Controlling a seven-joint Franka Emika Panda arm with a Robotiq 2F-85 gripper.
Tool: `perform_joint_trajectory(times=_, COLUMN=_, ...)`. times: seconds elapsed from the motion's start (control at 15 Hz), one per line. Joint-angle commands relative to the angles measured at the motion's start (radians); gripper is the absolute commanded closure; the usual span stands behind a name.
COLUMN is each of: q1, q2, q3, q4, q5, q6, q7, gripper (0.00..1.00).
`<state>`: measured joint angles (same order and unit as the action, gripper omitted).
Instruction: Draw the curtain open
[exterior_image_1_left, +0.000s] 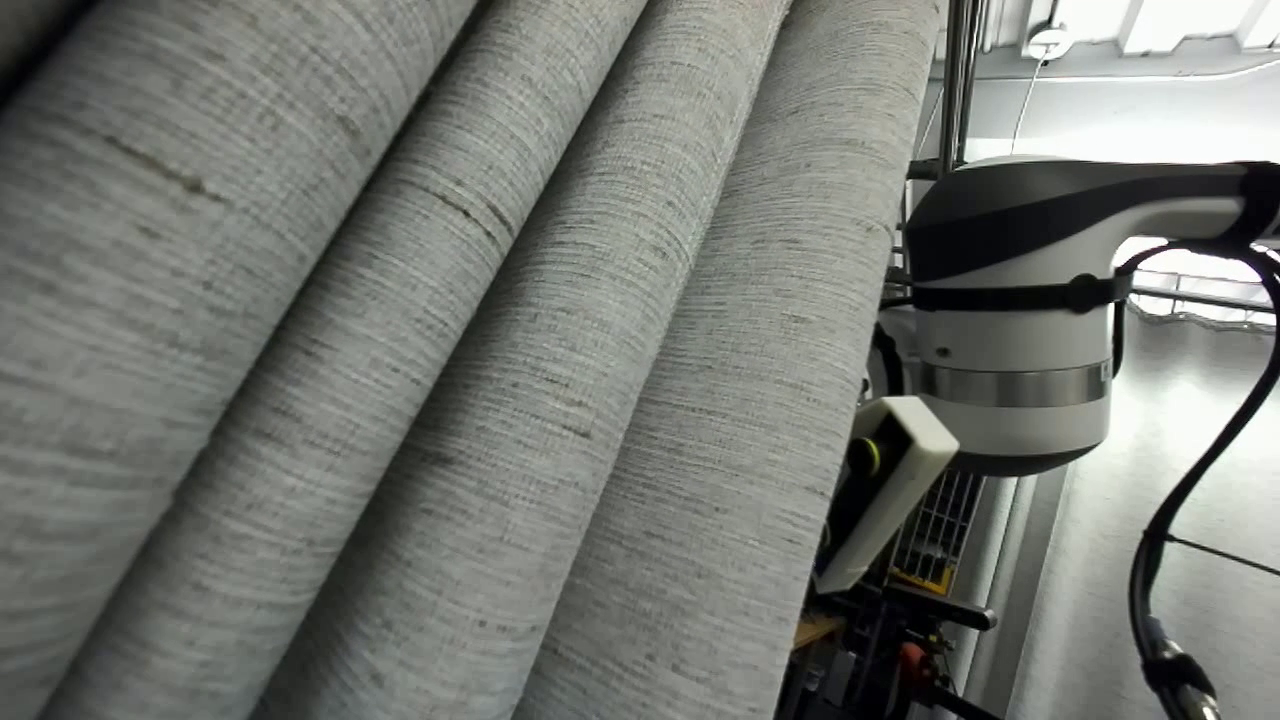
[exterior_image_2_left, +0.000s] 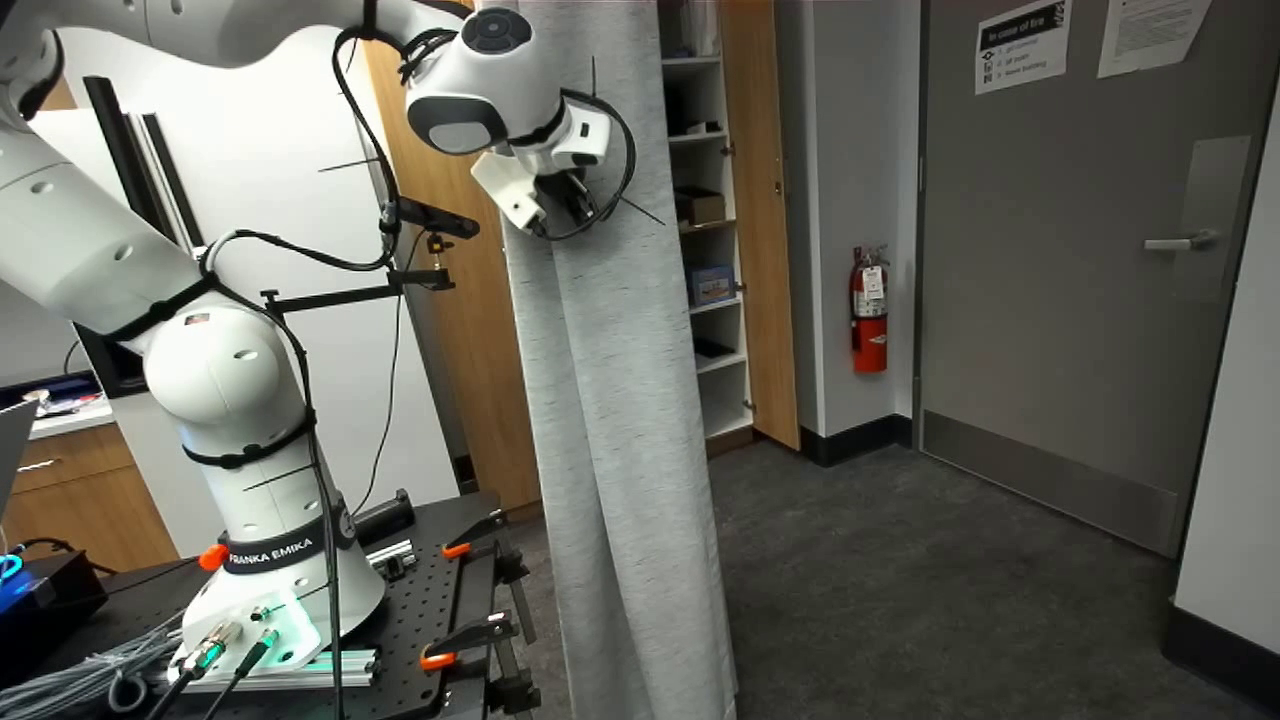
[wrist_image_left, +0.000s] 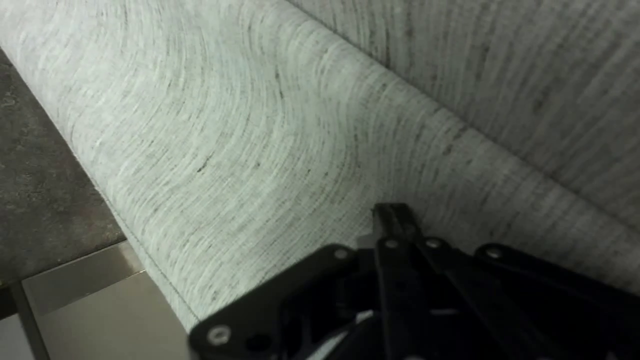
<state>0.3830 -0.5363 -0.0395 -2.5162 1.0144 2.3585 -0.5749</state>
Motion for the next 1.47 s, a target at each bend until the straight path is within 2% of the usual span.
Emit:
perform_joint_trajectory(times=0.0, q1=-0.052, q2=0.001, q3=0.041, q4=0.005, q5=0.02, q6=-0.023, q7=-0.01, gripper=1.0)
perform_joint_trajectory(times=0.13, q1=-0.03, q2=0.059, q3=0.047, q4=0.032, q5=0.084, q6=0.018, q7=-0.064, gripper=1.0)
perform_joint_trajectory(times=0.27, q1=-0.008, q2=0.112, q3=0.069, q4=0.058, q5=0.168, q6=0.012, q7=-0.126, gripper=1.0)
perform_joint_trajectory(times=0.47, q1=0.006, q2=0.2, q3=0.14, q4=0.11, q5=0.302, q6=-0.027, q7=-0.235, gripper=1.0)
perform_joint_trajectory(times=0.67, q1=-0.009, q2=0.281, q3=0.219, q4=0.185, q5=0.382, q6=-0.044, q7=-0.319, gripper=1.0)
perform_joint_trajectory(times=1.0, q1=-0.019, q2=0.372, q3=0.289, q4=0.294, q5=0.4, q6=-0.111, q7=-0.393, gripper=1.0)
perform_joint_trajectory(times=1.4, q1=-0.03, q2=0.434, q3=0.302, q4=0.362, q5=0.384, q6=-0.254, q7=-0.44, gripper=1.0)
